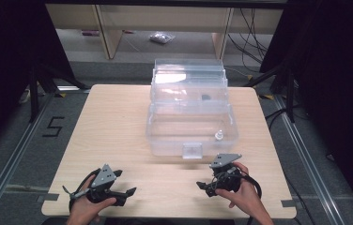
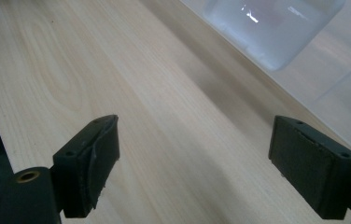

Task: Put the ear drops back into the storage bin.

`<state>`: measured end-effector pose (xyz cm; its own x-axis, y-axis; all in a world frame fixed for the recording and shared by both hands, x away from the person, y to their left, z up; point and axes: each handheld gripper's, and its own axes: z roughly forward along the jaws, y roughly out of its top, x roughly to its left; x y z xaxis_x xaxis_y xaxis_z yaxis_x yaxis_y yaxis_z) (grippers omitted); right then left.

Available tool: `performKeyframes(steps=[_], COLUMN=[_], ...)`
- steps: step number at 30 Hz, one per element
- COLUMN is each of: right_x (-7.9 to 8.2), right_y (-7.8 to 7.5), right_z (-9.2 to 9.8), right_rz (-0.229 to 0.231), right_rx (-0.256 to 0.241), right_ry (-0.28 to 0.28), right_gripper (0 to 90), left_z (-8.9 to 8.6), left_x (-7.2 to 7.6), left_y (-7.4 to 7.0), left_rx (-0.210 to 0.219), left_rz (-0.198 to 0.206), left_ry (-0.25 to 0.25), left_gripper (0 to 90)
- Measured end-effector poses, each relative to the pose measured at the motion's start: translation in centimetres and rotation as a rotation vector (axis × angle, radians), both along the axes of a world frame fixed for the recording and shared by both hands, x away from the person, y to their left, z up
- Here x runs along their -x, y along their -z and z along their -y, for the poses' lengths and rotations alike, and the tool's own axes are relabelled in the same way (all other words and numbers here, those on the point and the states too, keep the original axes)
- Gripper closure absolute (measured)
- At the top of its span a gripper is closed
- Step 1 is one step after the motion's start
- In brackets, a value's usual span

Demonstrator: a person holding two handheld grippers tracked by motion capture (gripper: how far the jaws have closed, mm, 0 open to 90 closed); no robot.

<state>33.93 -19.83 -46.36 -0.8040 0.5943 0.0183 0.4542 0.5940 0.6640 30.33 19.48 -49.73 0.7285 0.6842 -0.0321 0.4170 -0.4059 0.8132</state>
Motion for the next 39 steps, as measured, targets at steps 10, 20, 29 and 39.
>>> performKeyframes(steps=[10,20,29,39], right_x=[0.7,1.2,1.8,2.6], right_y=[0.7,1.2,1.4,1.8], right_z=[0.5,1.0,1.7,2.1], right_rz=[-0.011,-0.021,-0.024,-0.052], right_rx=[-0.010,0.000,-0.009,-0.010], right_ry=[0.031,0.019,0.048,0.048], right_gripper=[16.9,16.9,16.9,16.9], left_z=[0.0,0.0,0.1,0.1], left_x=[0.0,0.0,0.1,0.1], left_y=[0.0,0.0,0.0,0.1], left_rx=[0.002,0.000,0.011,0.020], left_rz=[0.001,0.000,-0.002,0.005], left_ry=[0.003,-0.001,-0.006,-0.009], left_gripper=[17.0,17.0,17.0,17.0])
